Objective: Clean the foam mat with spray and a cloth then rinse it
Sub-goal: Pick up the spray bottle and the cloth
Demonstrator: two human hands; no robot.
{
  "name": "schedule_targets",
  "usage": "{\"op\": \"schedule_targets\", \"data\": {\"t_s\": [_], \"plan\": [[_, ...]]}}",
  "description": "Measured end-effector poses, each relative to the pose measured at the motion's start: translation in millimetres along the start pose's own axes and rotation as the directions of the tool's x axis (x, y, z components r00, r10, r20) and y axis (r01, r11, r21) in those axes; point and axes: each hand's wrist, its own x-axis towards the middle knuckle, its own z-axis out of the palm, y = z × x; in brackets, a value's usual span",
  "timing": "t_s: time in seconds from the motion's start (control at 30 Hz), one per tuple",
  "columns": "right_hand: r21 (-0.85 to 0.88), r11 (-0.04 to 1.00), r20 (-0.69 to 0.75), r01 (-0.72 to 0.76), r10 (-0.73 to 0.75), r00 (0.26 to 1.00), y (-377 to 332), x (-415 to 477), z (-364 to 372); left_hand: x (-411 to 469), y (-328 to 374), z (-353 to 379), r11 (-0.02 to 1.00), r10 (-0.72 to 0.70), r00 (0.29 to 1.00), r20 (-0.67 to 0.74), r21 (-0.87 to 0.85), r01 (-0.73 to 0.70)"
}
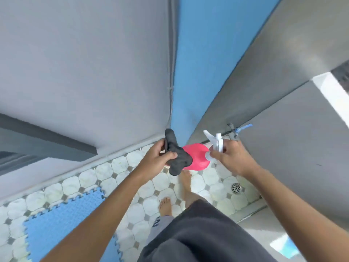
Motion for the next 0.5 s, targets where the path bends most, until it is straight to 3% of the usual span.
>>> {"op": "schedule_targets", "data": {"t_s": [0.2, 0.37, 0.5], "plan": [[0.116, 0.992, -0.33, -0.049, 0.085, 0.94, 66, -93, -149, 33, 117, 150, 0.958, 0.147, 0.917, 0.371, 0.177, -0.225], [0.144, 0.98, -0.572, -0.134, 0.193, 0.797, 150, -146, -248, 95, 190, 309, 0.833, 0.264, 0.814, 0.517, 0.303, -0.463], [0.197, 0.949, -0.685, -0.245, 0.312, 0.659, 217, -167, -316, 146, 216, 431, 0.74, 0.271, 0.764, 0.586, 0.38, -0.554]]}}
